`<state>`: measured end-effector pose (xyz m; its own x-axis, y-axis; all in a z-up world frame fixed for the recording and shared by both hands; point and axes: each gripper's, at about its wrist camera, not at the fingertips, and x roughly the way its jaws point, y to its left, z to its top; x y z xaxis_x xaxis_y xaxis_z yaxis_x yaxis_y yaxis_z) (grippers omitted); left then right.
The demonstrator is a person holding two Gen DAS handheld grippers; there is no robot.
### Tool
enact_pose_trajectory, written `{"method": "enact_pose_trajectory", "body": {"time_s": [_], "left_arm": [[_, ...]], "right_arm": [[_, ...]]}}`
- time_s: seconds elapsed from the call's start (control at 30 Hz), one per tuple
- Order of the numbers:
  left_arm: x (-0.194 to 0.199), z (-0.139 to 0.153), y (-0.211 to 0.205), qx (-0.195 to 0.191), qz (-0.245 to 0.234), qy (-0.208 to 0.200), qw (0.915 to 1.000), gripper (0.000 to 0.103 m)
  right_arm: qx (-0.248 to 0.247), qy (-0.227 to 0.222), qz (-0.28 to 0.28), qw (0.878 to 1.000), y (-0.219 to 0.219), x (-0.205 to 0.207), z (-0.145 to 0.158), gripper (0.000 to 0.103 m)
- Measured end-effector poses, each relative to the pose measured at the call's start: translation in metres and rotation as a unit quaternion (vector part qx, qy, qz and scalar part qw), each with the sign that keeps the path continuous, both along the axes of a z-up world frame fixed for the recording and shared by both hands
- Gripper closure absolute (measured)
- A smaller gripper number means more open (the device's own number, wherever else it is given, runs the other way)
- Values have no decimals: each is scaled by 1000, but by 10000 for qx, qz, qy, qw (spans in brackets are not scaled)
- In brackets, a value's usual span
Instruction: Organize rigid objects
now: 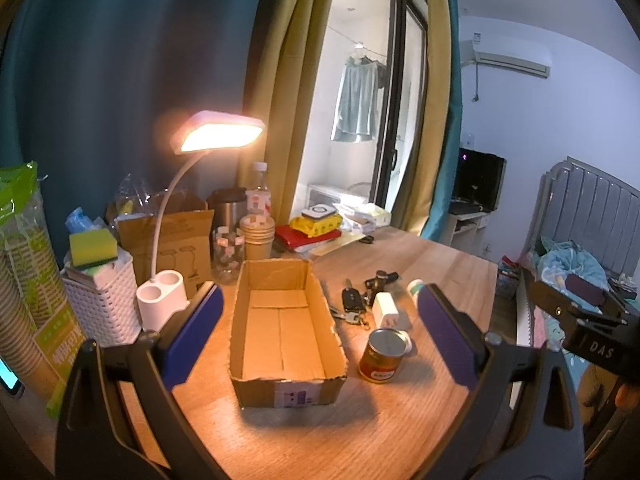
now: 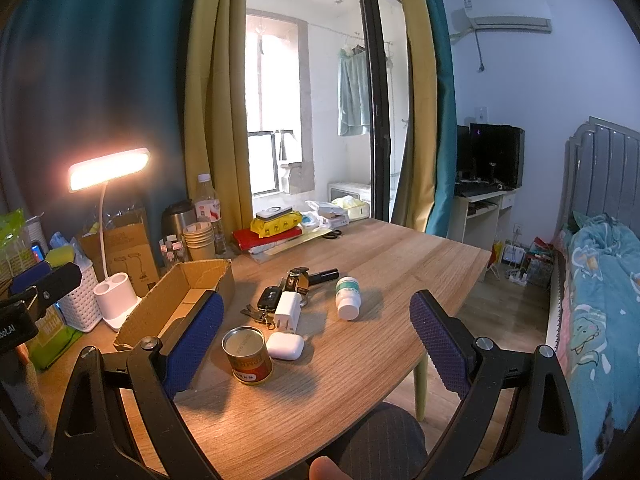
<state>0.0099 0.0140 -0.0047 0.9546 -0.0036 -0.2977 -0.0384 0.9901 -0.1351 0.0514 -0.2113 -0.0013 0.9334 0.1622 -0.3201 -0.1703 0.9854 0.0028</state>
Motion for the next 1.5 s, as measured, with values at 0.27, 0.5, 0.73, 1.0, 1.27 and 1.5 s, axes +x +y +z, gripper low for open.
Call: {"method": "enact_pose_trajectory", "body": {"time_s": [0.27, 0.5, 0.73, 1.0, 1.27, 1.5], "left_arm": [[0, 0, 0, -8, 2, -13, 10000, 4], [0, 0, 0, -7, 0, -7, 10000, 4], [0, 0, -1, 4, -11, -2, 10000, 4], [6, -5, 2, 3, 52, 35, 10000, 4], [32, -28, 14, 57, 278, 386, 9988, 4], [68, -67, 38, 2, 490, 961, 9942, 5]], "right_arm": [[10, 6, 5, 10000, 0, 0, 0, 7], [-2, 7, 3, 10000, -1, -1, -1, 7], [-6, 27, -6, 10000, 1, 1, -3, 7], [-5, 59, 4, 10000, 3, 2, -6, 7], [-105, 253, 118, 9996, 10, 25, -21, 7], [-237, 557, 283, 9978, 19, 58, -41, 7]]}}
